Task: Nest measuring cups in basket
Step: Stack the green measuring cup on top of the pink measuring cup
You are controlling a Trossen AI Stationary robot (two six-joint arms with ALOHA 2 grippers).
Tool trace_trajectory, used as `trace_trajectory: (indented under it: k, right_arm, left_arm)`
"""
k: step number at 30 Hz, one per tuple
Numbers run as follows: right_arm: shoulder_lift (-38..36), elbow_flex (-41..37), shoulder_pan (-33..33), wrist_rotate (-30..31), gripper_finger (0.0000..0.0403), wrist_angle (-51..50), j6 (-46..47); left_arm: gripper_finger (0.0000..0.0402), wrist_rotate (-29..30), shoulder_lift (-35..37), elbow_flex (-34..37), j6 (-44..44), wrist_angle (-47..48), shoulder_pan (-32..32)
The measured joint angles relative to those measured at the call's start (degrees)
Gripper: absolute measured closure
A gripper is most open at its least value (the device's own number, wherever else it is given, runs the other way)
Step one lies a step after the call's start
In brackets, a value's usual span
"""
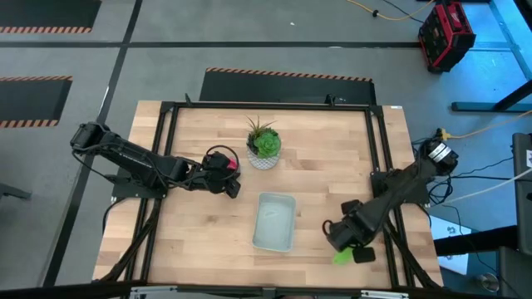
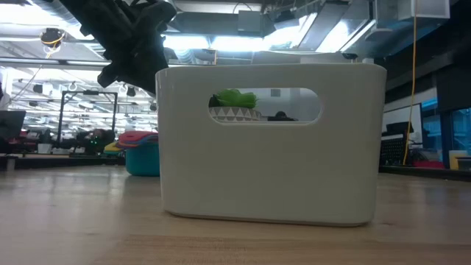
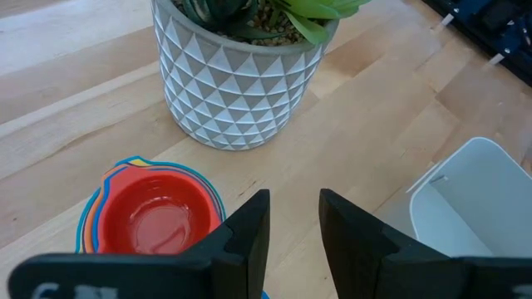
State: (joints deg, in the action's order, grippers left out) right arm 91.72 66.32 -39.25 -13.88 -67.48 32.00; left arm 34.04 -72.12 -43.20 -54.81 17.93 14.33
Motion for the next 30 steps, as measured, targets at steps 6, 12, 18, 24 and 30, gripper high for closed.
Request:
trace_trajectory:
  k: [6,12,18,24,30]
  right_arm:
    - [0.0,8.0,5.9,9.6,0.0385,-5.6,-11.0]
    - [0.0,13.7,11.8,19.7,0.0385,-6.6,-23.2]
    - [0.0,15.8,17.5,32.9,0.0385,-5.7,-35.4]
    - [0.0,16.0,22.6,43.2,0.0384,-0.7,-44.5]
    - [0.0,16.0,26.1,45.9,0.0384,8.2,-53.4]
  left_arm:
    - [0.0303,0.0,0.0,0.0,0.0,0.0,0.0]
    - [0.0303,0.0,0.0,0.0,0.0,0.0,0.0]
    - [0.0303,0.0,0.0,0.0,-0.2,-0.2,0.0]
    - [0.0303,-0.2,0.0,0.0,-0.1,-2.9,0.0]
    - [0.0303,-2.9,0.0,0.0,-0.1,-6.4,0.0]
